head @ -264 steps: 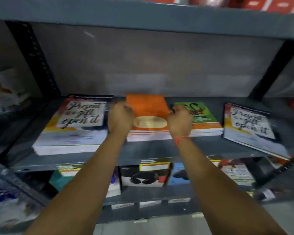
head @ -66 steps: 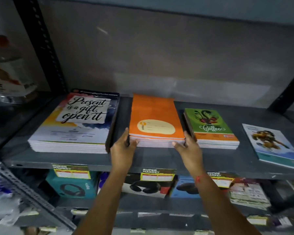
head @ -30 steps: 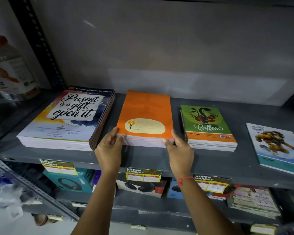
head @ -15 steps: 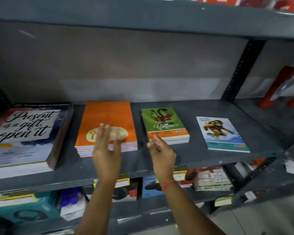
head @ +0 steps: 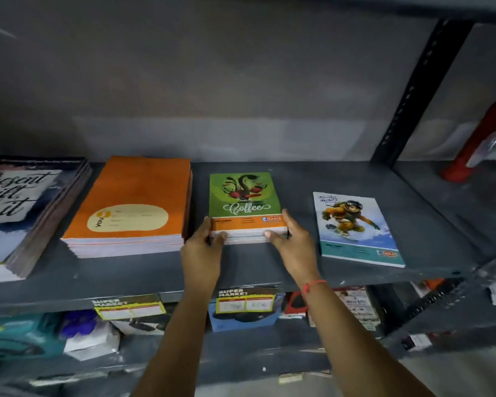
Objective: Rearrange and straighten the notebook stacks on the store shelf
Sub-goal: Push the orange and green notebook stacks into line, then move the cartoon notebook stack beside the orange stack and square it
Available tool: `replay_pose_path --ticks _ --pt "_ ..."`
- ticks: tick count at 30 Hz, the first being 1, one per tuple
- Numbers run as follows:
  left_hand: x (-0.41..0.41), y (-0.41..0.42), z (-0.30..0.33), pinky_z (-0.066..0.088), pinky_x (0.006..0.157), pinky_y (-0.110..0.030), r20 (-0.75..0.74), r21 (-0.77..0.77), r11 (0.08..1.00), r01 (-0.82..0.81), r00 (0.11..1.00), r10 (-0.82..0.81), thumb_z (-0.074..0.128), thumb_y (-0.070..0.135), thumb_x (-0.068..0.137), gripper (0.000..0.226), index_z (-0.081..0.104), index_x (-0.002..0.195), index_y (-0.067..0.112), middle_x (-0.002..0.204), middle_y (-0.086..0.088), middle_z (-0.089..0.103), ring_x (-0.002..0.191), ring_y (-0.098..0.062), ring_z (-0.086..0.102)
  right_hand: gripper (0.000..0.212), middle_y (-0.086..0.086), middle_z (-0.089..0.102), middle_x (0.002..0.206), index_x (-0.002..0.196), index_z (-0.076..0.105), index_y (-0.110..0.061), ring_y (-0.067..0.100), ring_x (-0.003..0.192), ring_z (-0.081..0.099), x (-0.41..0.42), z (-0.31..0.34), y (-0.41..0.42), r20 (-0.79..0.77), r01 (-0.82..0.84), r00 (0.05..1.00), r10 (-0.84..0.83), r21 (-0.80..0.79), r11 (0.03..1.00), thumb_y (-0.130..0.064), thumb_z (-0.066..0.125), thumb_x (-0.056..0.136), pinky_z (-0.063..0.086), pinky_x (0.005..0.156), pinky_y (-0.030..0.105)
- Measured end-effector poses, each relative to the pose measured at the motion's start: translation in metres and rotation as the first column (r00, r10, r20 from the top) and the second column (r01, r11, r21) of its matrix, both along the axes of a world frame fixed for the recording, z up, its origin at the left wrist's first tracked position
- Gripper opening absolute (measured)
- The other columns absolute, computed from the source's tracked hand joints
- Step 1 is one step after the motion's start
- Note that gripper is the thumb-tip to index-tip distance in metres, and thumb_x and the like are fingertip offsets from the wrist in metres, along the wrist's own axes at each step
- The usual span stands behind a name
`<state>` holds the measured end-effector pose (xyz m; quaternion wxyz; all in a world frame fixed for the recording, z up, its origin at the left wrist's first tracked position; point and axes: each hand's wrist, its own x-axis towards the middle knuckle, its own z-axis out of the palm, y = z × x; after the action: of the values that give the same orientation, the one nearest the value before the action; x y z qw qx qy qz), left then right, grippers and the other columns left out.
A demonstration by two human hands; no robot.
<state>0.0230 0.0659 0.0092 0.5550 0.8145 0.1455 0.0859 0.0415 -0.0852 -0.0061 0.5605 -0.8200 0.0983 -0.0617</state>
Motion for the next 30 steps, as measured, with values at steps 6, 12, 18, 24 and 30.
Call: replay_pose_path --ticks 6,12,18,24,30 --pt "0.001 -0.006 -0.002 0.043 0.099 -0.032 -0.001 0.050 0.995 -0.085 0.996 0.085 0.059 0.018 0.088 0.043 0.053 0.129 0.010 0.131 -0.014 0.060 0.115 -0.027 0.057 0.056 0.004 0.062 0.128 0.137 0.045 -0.015 0.013 0.109 0.059 0.002 -0.007 -0.003 0.037 -0.008 0.999 0.008 -0.011 1.000 -0.017 0.064 0.084 0.045 0.103 0.028" --pt "0.001 -0.010 -0.002 0.046 0.098 -0.039 -0.007 0.058 0.992 -0.114 0.993 0.115 0.058 0.019 0.088 0.041 0.054 0.128 0.012 0.130 -0.013 0.060 0.113 -0.031 0.058 0.054 0.004 0.062 0.129 0.136 0.046 -0.016 0.015 0.111 0.060 0.002 -0.006 -0.003 0.022 0.009 1.000 -0.008 -0.034 0.999 -0.020 0.063 0.085 0.044 0.099 0.024" --pt "-0.007 -0.018 -0.002 0.040 0.108 -0.040 0.039 0.141 0.984 -0.111 0.993 0.107 0.055 0.018 0.090 0.042 0.050 0.132 0.013 0.143 -0.008 0.048 0.128 -0.027 0.048 0.050 0.004 0.063 0.127 0.134 0.049 -0.015 0.015 0.112 0.059 -0.002 0.003 -0.013 -0.002 -0.098 0.995 0.099 0.056 0.994 -0.016 0.062 0.085 0.044 0.106 0.032" --pt "-0.017 -0.102 0.000 0.053 0.085 -0.029 0.137 0.390 0.901 0.189 0.956 -0.260 0.050 0.010 0.090 0.025 0.070 0.105 0.010 0.108 -0.012 0.073 0.094 -0.029 0.068 0.027 0.015 0.070 0.109 0.108 0.067 -0.012 0.034 0.099 0.063 -0.013 0.013 -0.087 0.160 0.361 0.931 -0.327 -0.297 0.884 -0.011 0.049 0.088 0.050 0.084 0.037" --pt "0.001 -0.168 0.011 0.045 0.072 -0.025 -0.179 0.203 0.907 0.370 0.924 -0.337 0.046 0.013 0.091 0.027 0.068 0.105 0.006 0.113 -0.018 0.069 0.100 -0.030 0.065 0.052 0.015 0.049 0.138 0.133 0.043 -0.009 0.037 0.125 0.044 -0.029 0.001 -0.145 -0.170 0.250 0.886 -0.432 -0.609 0.752 -0.034 0.053 0.088 0.039 0.102 0.045"
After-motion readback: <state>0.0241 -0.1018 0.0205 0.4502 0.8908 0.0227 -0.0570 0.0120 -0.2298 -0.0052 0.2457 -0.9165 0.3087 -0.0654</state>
